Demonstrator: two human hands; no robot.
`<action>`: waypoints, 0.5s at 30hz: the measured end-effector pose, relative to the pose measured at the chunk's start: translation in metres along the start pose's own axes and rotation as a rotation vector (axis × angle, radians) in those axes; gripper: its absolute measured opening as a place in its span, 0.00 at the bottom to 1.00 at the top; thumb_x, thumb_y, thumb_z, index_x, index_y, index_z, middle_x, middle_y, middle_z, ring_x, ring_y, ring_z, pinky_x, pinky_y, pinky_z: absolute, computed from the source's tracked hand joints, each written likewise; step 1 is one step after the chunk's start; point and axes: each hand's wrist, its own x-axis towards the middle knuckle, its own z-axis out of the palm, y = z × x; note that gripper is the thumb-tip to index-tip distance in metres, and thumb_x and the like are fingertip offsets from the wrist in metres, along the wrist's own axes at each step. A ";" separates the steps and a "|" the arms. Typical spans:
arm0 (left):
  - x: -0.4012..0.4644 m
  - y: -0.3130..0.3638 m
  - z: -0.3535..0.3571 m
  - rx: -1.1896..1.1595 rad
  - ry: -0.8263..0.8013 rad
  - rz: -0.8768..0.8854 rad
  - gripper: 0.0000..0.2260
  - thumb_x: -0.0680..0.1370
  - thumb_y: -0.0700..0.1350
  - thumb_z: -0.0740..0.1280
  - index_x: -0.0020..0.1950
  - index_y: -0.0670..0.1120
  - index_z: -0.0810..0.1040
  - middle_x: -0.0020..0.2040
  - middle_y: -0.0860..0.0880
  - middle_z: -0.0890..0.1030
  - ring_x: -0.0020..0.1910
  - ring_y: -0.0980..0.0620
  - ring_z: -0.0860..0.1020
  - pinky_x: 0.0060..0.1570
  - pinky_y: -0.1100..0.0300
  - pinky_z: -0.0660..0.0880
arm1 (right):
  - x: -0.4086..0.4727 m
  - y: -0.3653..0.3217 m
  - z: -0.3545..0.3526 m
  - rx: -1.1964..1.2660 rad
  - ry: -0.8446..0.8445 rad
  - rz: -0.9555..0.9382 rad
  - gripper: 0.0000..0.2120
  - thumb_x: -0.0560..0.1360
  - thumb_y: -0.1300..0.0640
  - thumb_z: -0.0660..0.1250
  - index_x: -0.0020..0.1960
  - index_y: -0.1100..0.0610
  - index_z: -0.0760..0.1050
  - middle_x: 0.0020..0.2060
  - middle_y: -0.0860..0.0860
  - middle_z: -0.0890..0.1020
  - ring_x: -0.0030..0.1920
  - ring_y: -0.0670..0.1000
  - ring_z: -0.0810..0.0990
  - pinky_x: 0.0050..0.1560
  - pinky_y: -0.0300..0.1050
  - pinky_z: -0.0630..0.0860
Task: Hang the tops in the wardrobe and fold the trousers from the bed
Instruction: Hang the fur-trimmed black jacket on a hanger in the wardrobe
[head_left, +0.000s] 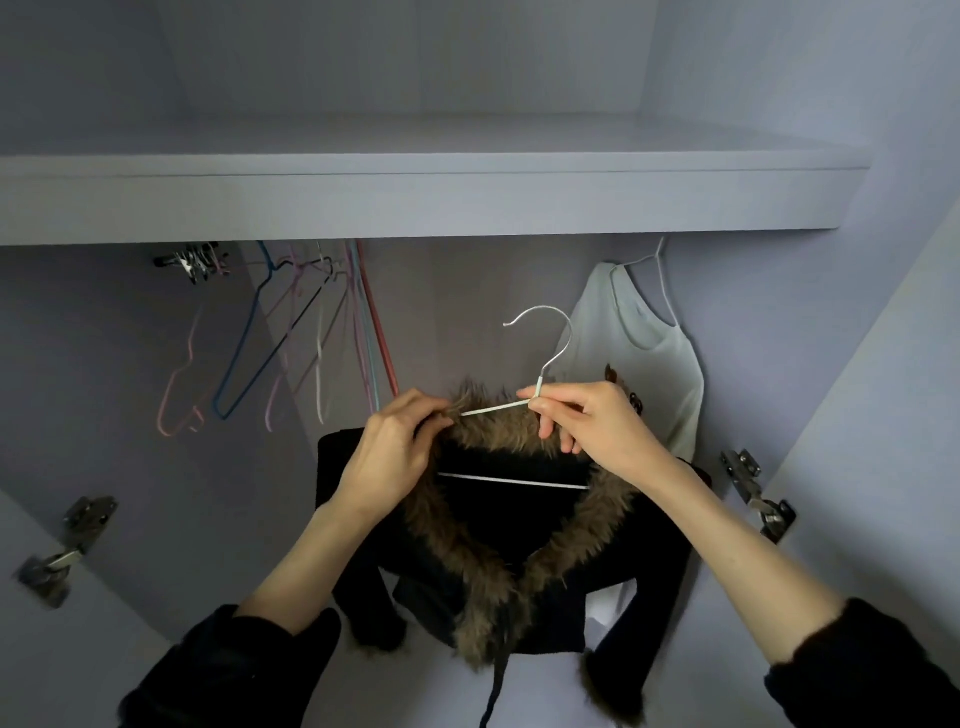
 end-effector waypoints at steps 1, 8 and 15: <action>0.000 -0.001 0.001 0.000 0.028 -0.024 0.06 0.75 0.33 0.67 0.51 0.36 0.80 0.43 0.46 0.78 0.41 0.53 0.75 0.45 0.72 0.66 | 0.002 -0.002 -0.001 0.009 -0.018 0.021 0.11 0.77 0.58 0.65 0.48 0.41 0.78 0.29 0.44 0.81 0.24 0.43 0.73 0.29 0.33 0.73; 0.004 -0.007 0.003 -0.007 0.053 -0.101 0.05 0.76 0.31 0.65 0.48 0.35 0.79 0.43 0.47 0.76 0.42 0.52 0.75 0.44 0.80 0.64 | -0.003 0.010 -0.039 0.209 -0.382 0.268 0.08 0.78 0.62 0.62 0.50 0.61 0.80 0.36 0.51 0.83 0.39 0.47 0.81 0.42 0.37 0.77; 0.014 -0.002 0.018 0.018 0.041 -0.123 0.07 0.76 0.35 0.66 0.52 0.37 0.80 0.47 0.43 0.80 0.49 0.46 0.78 0.50 0.64 0.70 | -0.011 0.022 -0.046 0.578 -0.448 0.434 0.11 0.77 0.69 0.59 0.52 0.63 0.79 0.36 0.53 0.81 0.43 0.52 0.83 0.43 0.39 0.79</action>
